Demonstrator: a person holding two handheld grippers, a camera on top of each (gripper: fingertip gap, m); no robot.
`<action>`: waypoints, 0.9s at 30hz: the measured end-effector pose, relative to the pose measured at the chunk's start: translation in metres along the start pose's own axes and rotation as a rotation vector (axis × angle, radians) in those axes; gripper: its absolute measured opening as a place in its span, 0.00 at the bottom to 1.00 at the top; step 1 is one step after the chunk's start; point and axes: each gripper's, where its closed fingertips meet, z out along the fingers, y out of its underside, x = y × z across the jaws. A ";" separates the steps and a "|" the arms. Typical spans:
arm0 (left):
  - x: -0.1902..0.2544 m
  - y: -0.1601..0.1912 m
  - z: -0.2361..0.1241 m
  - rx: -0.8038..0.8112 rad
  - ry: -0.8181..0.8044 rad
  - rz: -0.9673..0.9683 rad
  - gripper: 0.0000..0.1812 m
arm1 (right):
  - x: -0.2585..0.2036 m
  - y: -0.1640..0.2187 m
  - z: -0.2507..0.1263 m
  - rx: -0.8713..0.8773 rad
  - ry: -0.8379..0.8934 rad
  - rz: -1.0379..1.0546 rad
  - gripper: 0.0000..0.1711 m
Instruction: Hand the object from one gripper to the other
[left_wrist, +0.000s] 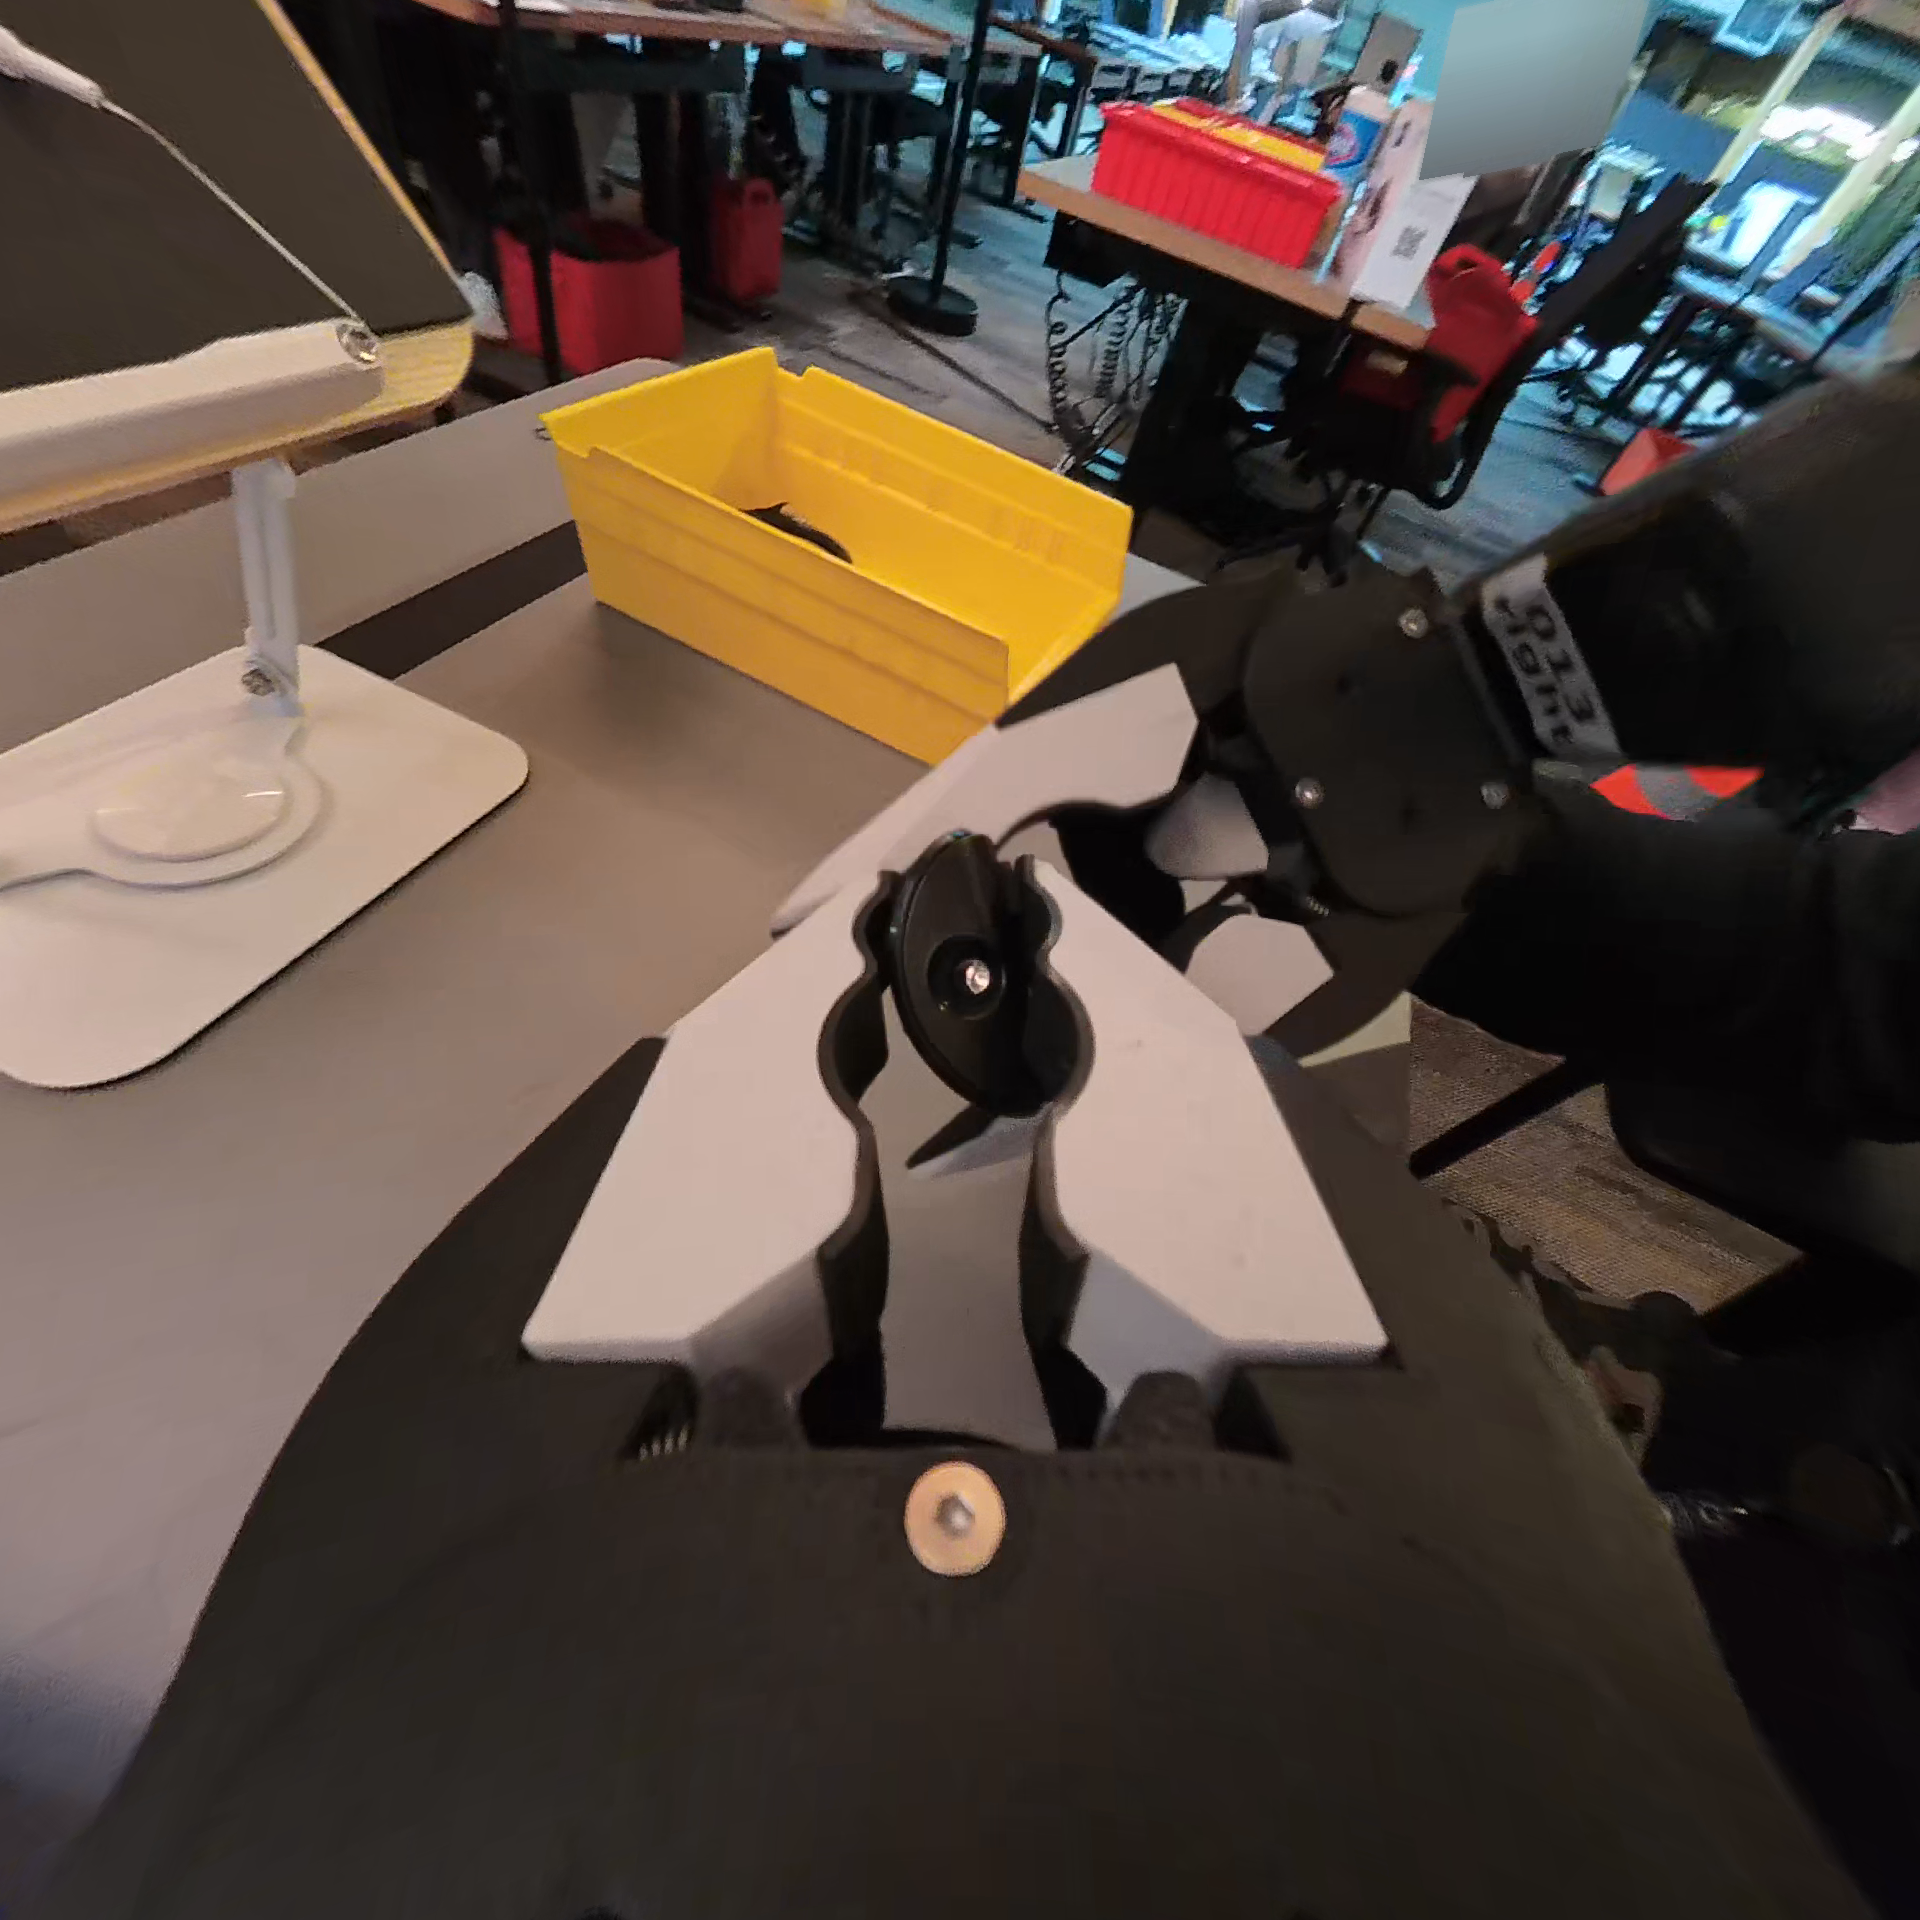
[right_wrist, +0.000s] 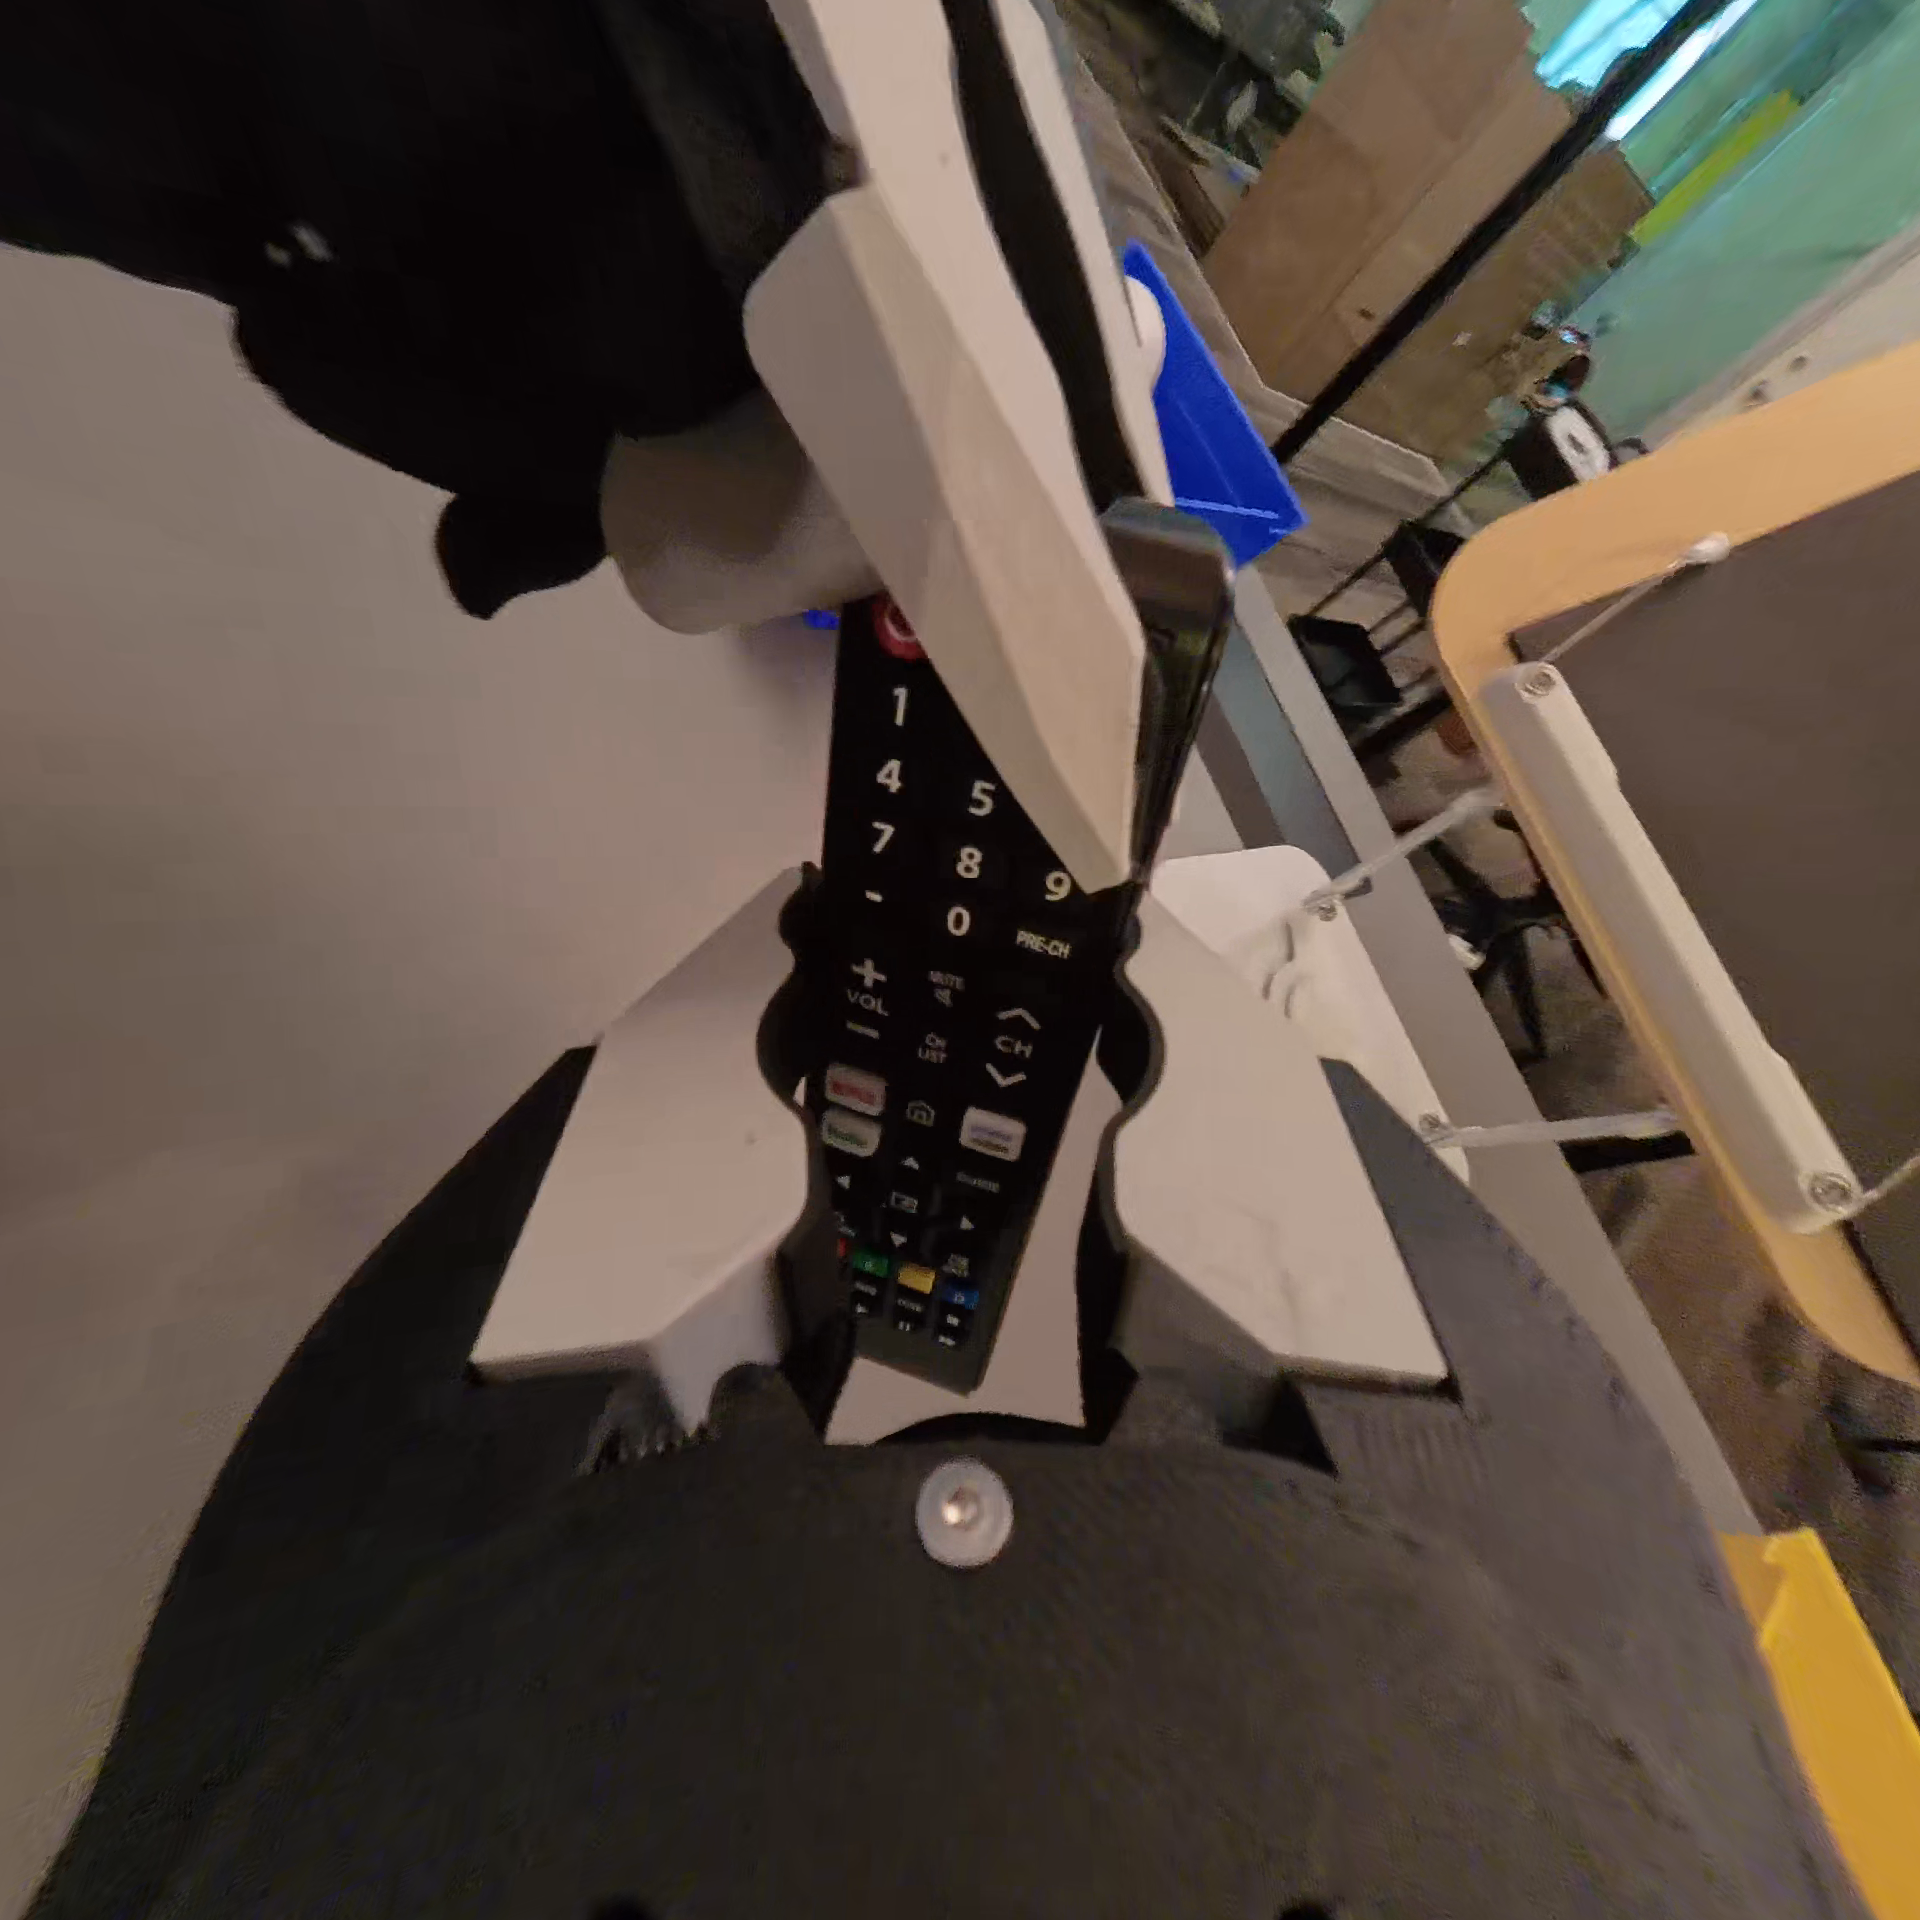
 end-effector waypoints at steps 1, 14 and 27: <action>-0.002 0.000 0.000 0.000 -0.014 -0.009 0.11 | 0.000 0.000 0.002 -0.006 0.013 -0.001 0.29; -0.004 -0.037 -0.018 0.254 -0.053 0.069 0.37 | 0.044 -0.020 -0.024 0.409 -0.082 0.473 0.28; -0.012 0.019 0.029 0.130 -0.313 0.403 0.41 | 0.082 -0.054 -0.072 0.906 -0.217 0.891 0.28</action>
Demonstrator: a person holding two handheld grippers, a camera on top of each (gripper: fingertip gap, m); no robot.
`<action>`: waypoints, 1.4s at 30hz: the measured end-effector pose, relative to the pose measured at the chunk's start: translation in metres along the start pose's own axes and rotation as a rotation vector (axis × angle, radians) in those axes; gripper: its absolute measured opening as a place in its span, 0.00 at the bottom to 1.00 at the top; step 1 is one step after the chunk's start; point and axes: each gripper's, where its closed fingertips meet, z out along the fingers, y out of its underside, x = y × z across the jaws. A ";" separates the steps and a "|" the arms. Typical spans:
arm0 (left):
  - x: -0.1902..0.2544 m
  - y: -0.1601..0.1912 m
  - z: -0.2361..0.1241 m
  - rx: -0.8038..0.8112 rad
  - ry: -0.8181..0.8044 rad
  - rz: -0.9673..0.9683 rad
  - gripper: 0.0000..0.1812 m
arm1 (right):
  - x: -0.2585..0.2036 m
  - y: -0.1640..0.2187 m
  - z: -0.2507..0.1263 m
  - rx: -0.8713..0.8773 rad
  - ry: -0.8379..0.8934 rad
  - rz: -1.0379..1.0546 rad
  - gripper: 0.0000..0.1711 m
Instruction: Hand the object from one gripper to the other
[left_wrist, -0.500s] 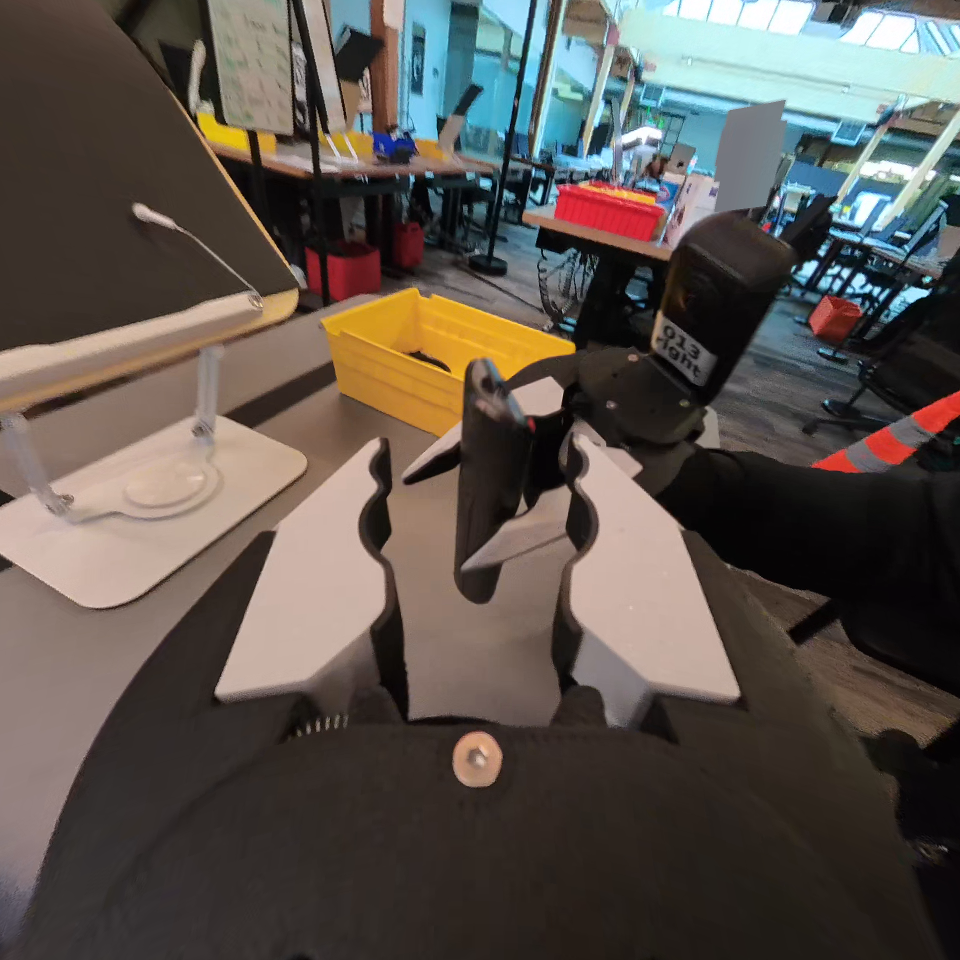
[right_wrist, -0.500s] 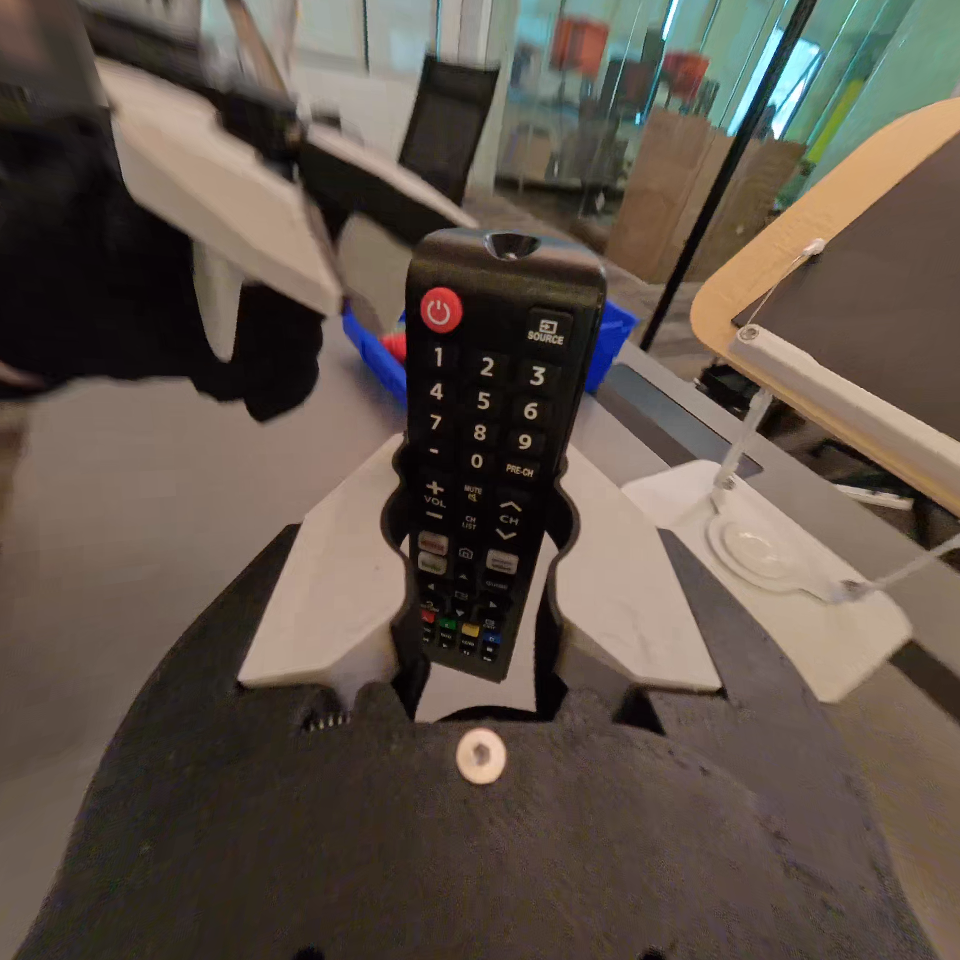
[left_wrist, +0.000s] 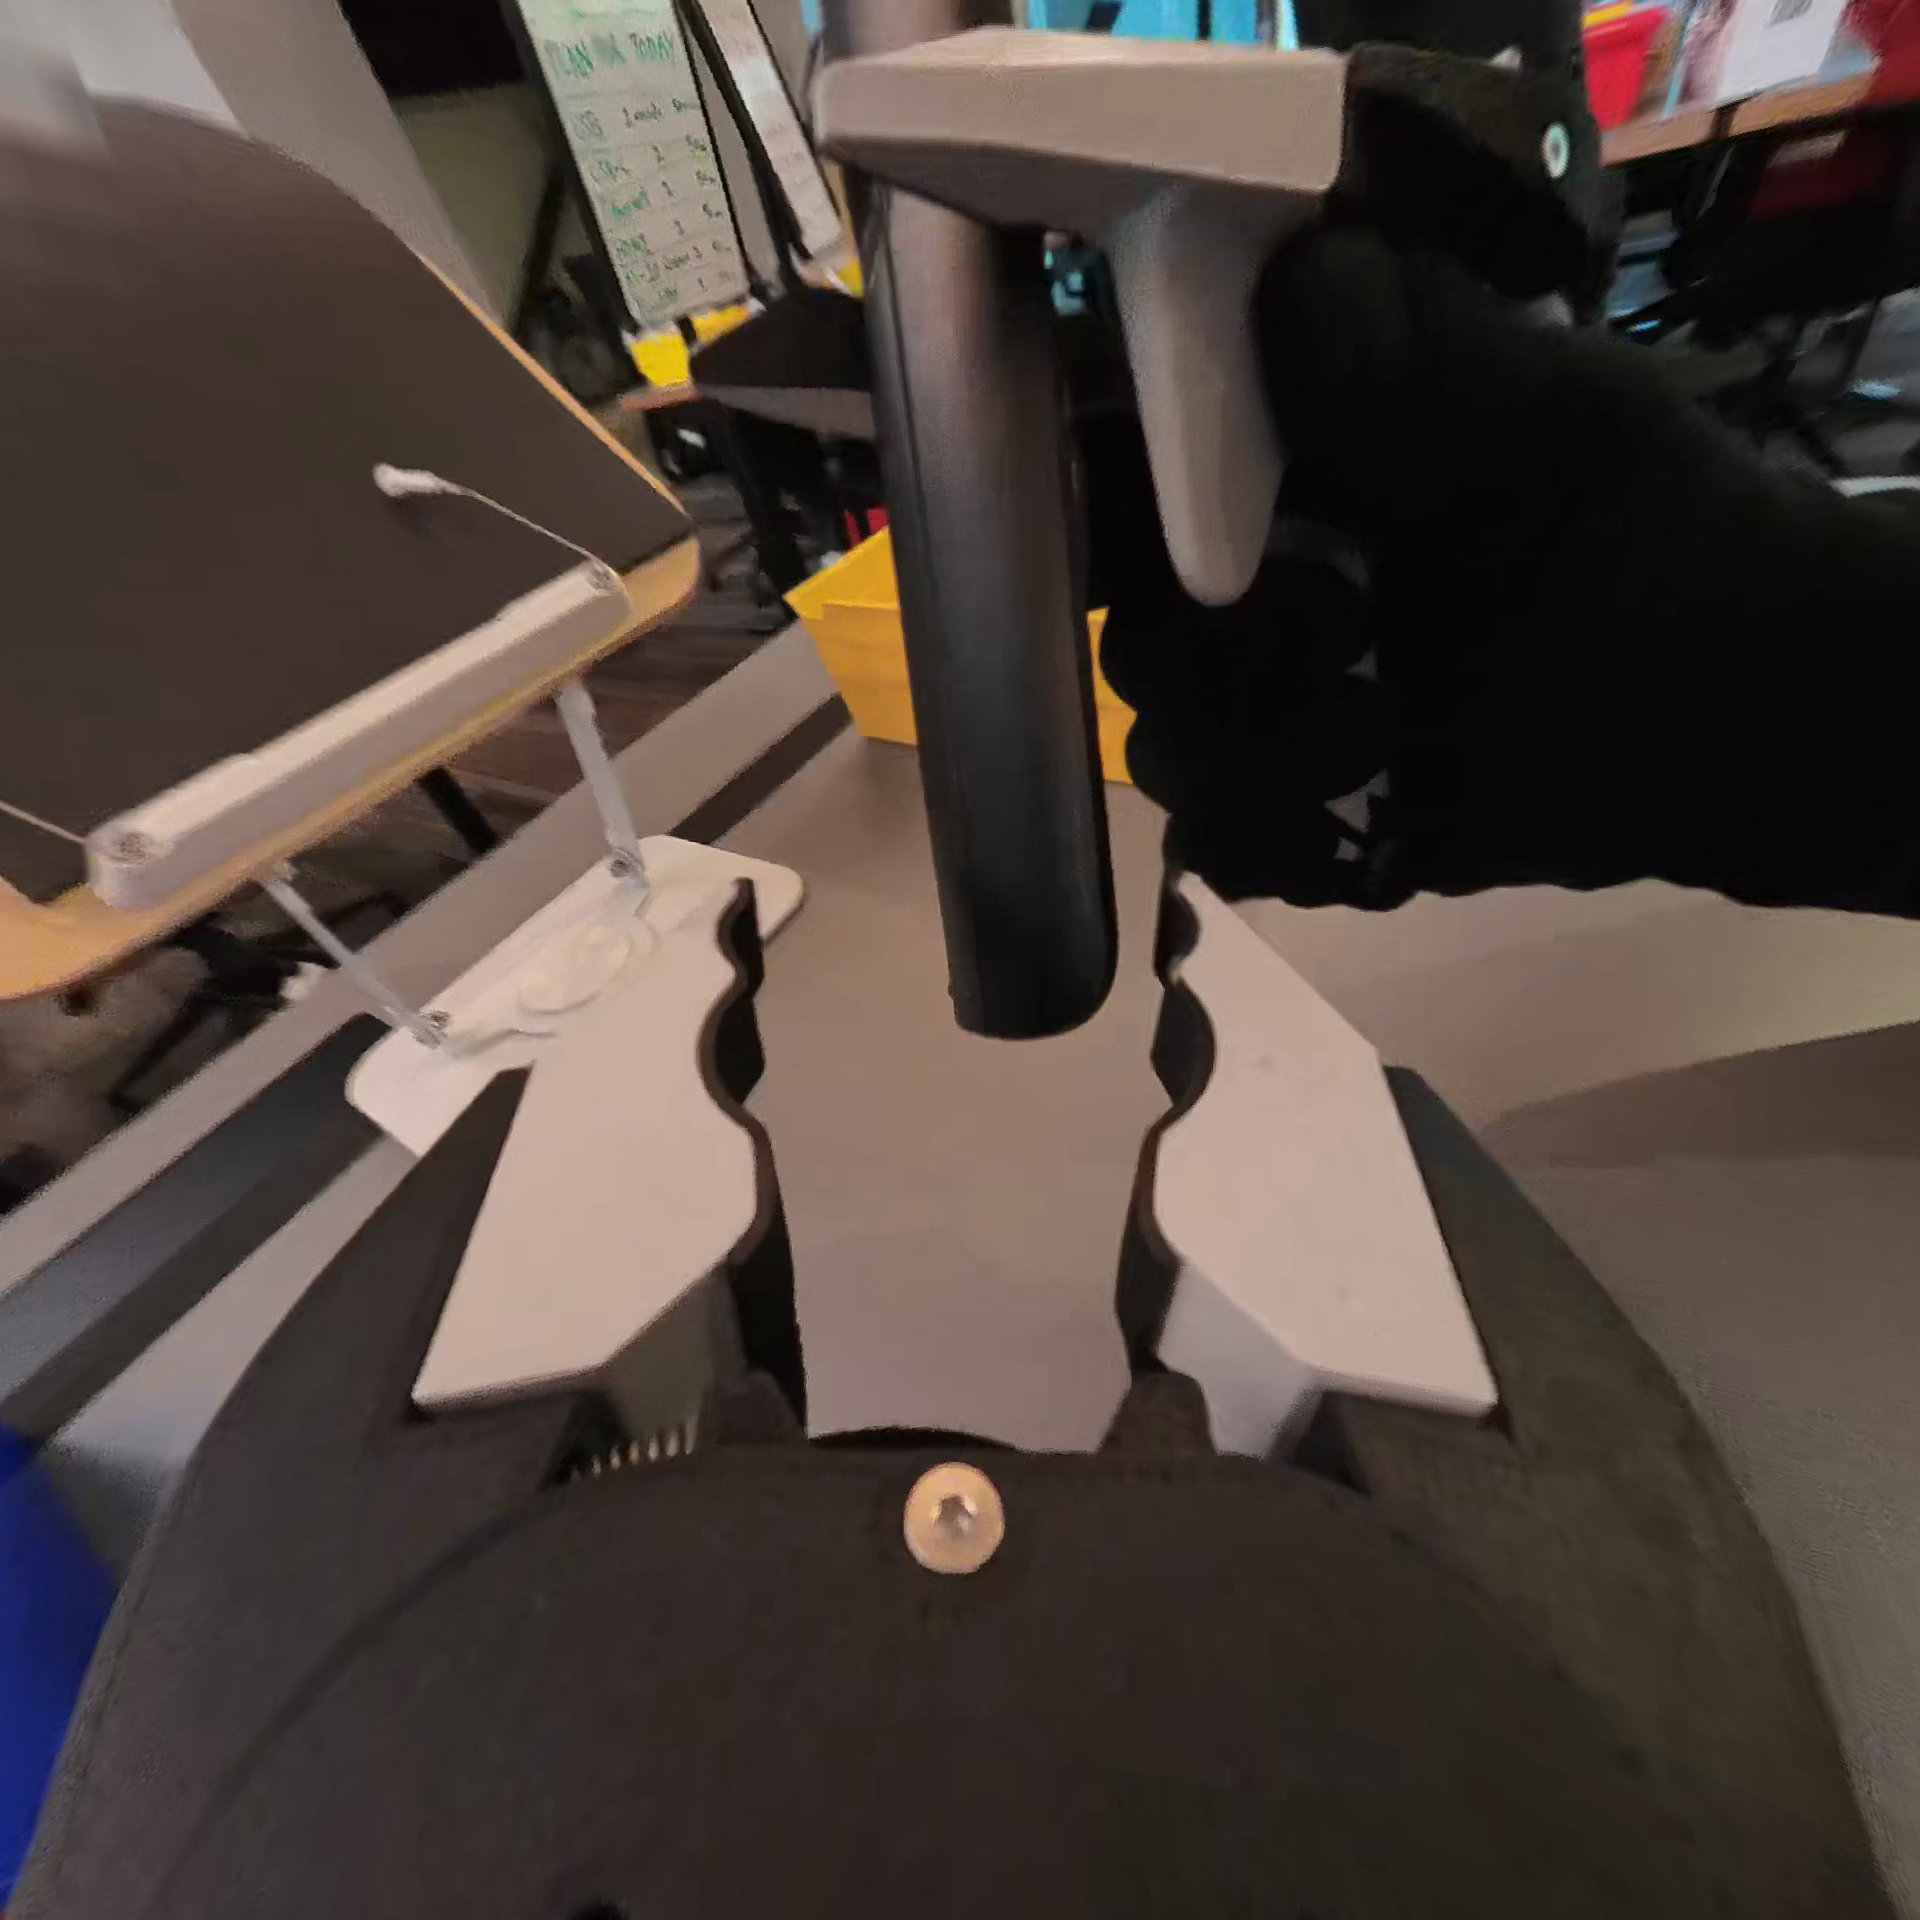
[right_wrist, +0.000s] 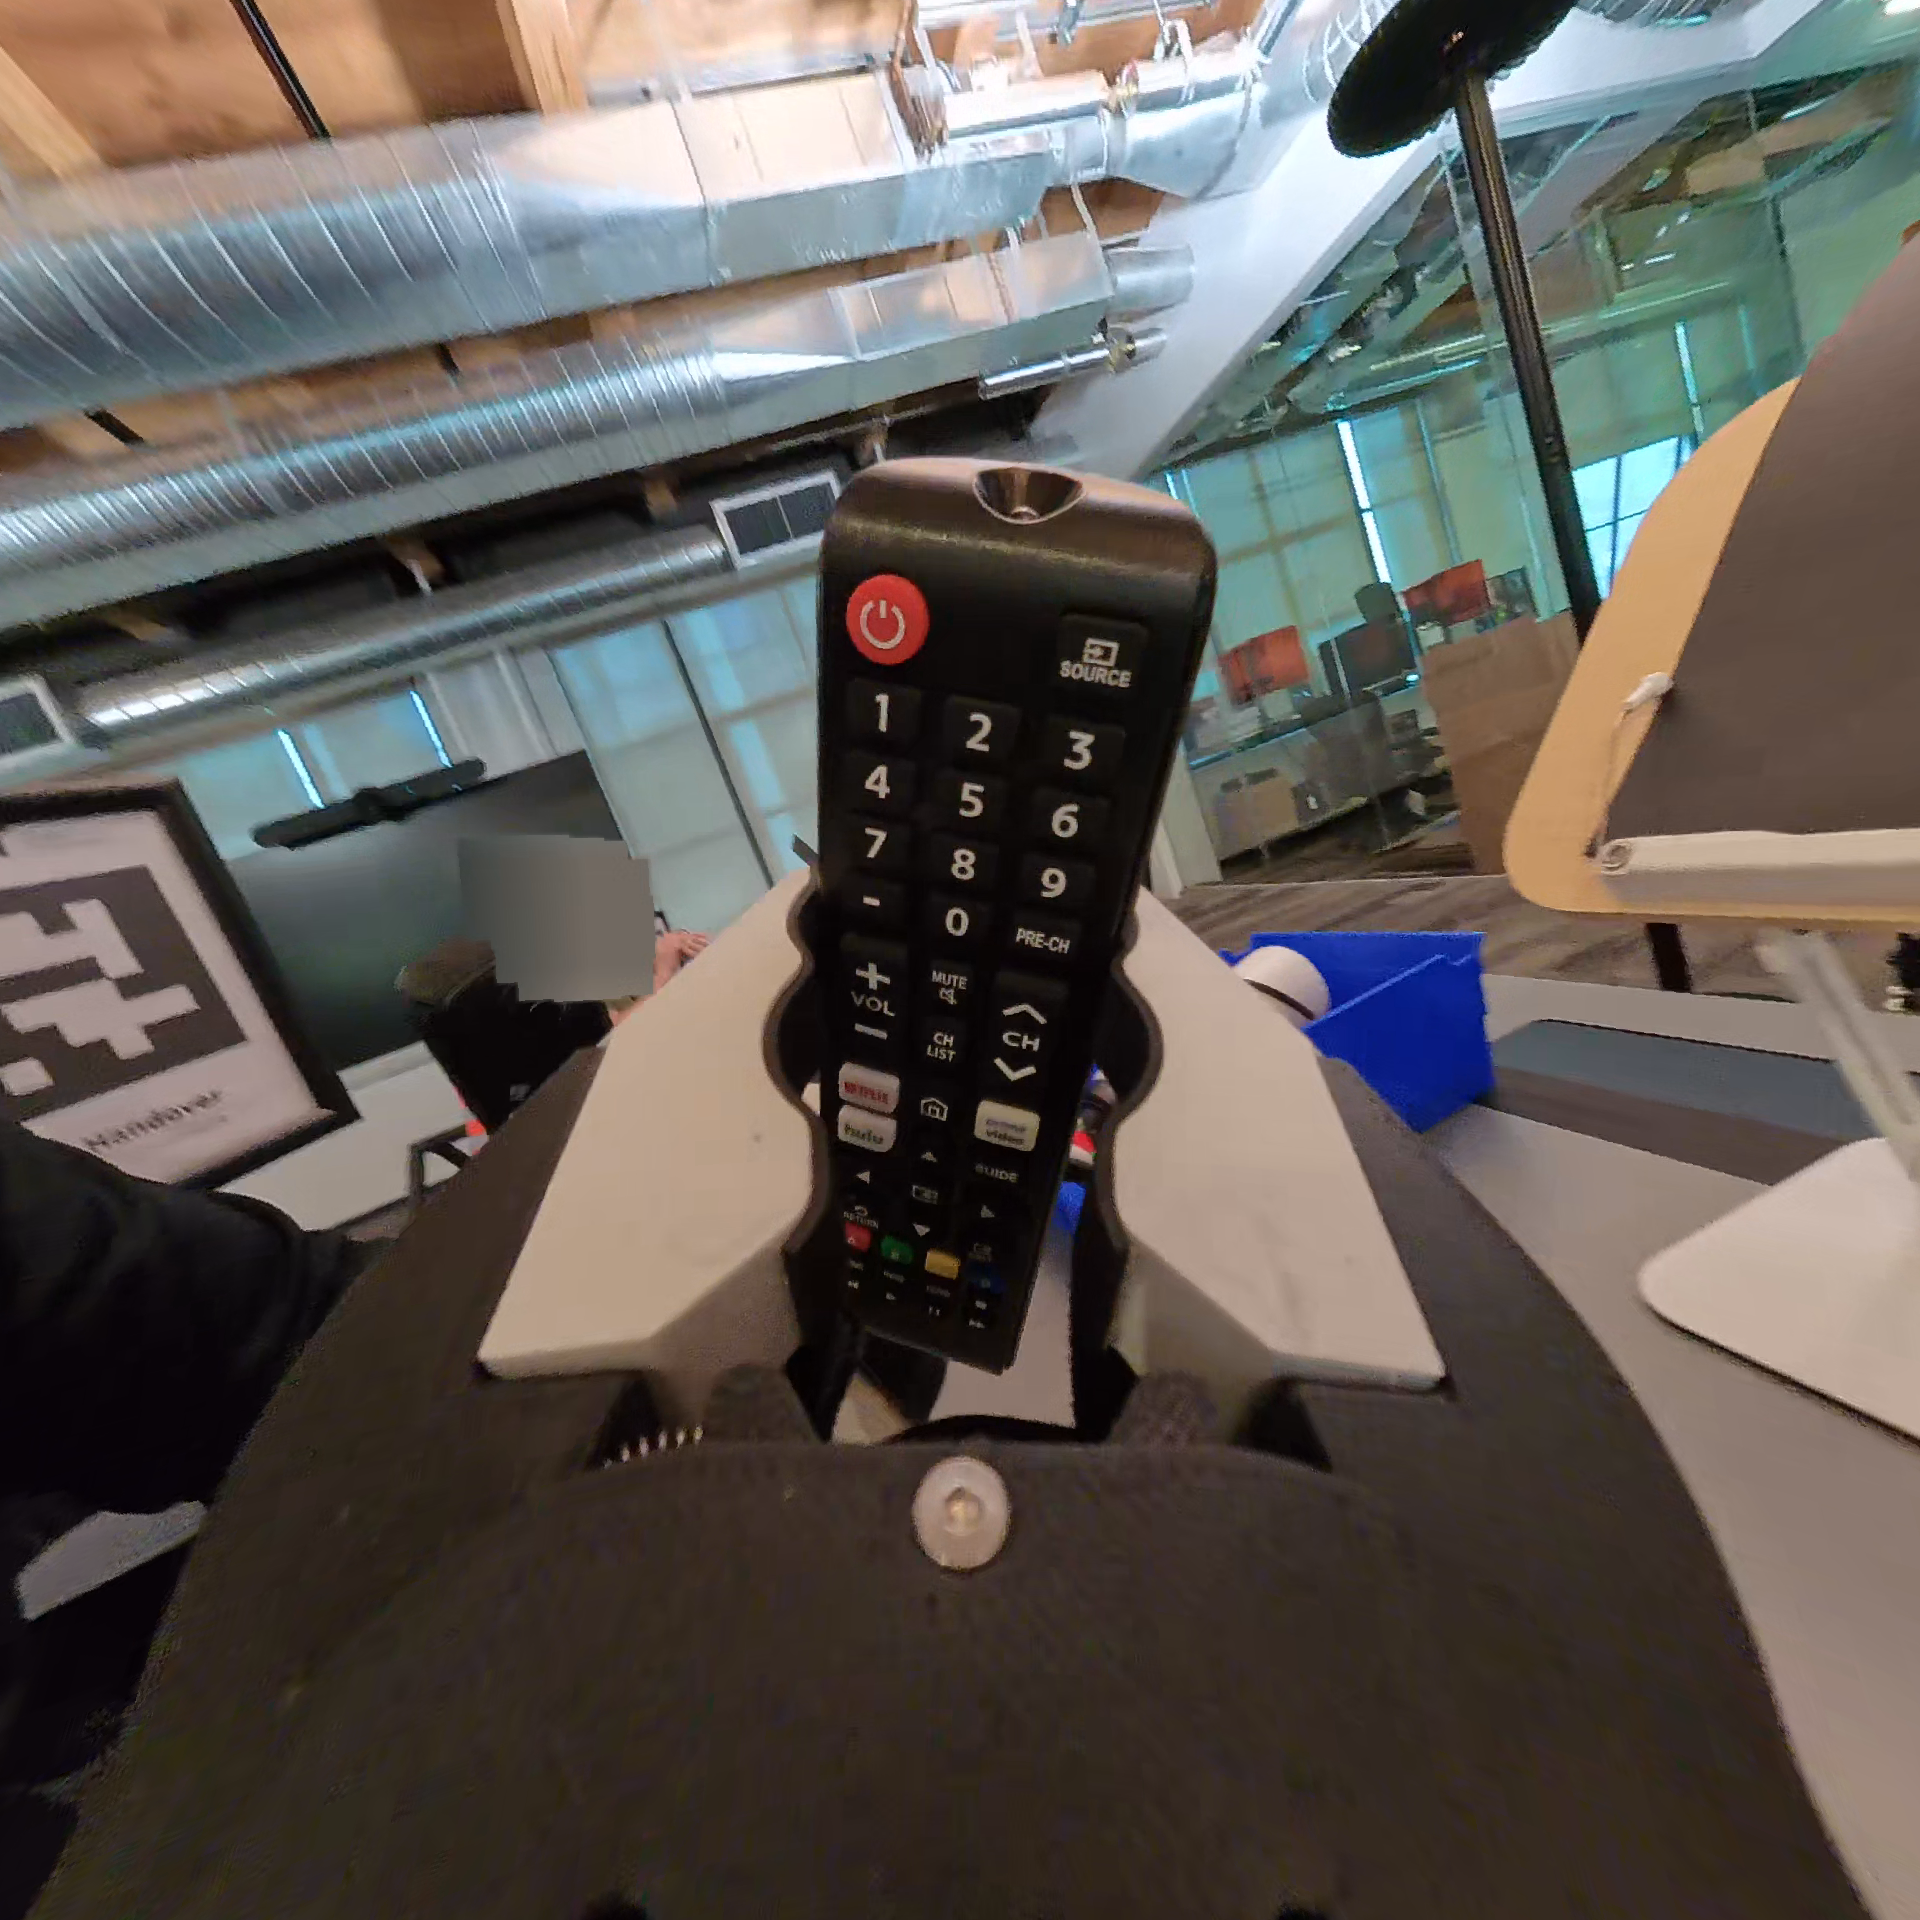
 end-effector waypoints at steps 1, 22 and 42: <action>0.001 -0.005 -0.002 0.027 -0.022 0.033 0.35 | -0.003 0.001 0.001 0.008 -0.015 0.020 0.28; -0.046 -0.019 -0.029 -0.162 -0.084 0.429 0.13 | 0.023 0.021 -0.048 -0.197 0.072 -0.102 0.54; -0.003 -0.024 -0.039 -0.442 0.211 1.299 0.13 | -0.035 0.082 -0.031 -0.984 -0.309 -0.559 0.32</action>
